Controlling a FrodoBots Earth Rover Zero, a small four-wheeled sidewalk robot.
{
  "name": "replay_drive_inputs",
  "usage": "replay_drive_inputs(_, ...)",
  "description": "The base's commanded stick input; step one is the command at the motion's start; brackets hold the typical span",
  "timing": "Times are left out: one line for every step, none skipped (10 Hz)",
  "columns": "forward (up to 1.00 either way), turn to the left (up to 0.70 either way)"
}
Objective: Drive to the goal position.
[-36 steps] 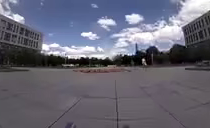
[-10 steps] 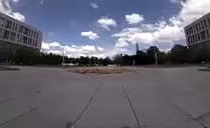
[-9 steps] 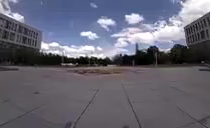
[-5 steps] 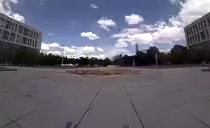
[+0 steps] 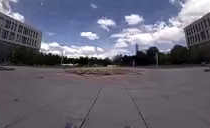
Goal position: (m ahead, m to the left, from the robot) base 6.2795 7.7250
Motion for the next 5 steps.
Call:
replay_drive_inputs(0.70, 0.00)
replay_drive_inputs(0.70, 0.00)
replay_drive_inputs(0.70, 0.00)
replay_drive_inputs(0.70, 0.00)
replay_drive_inputs(0.70, 0.00)
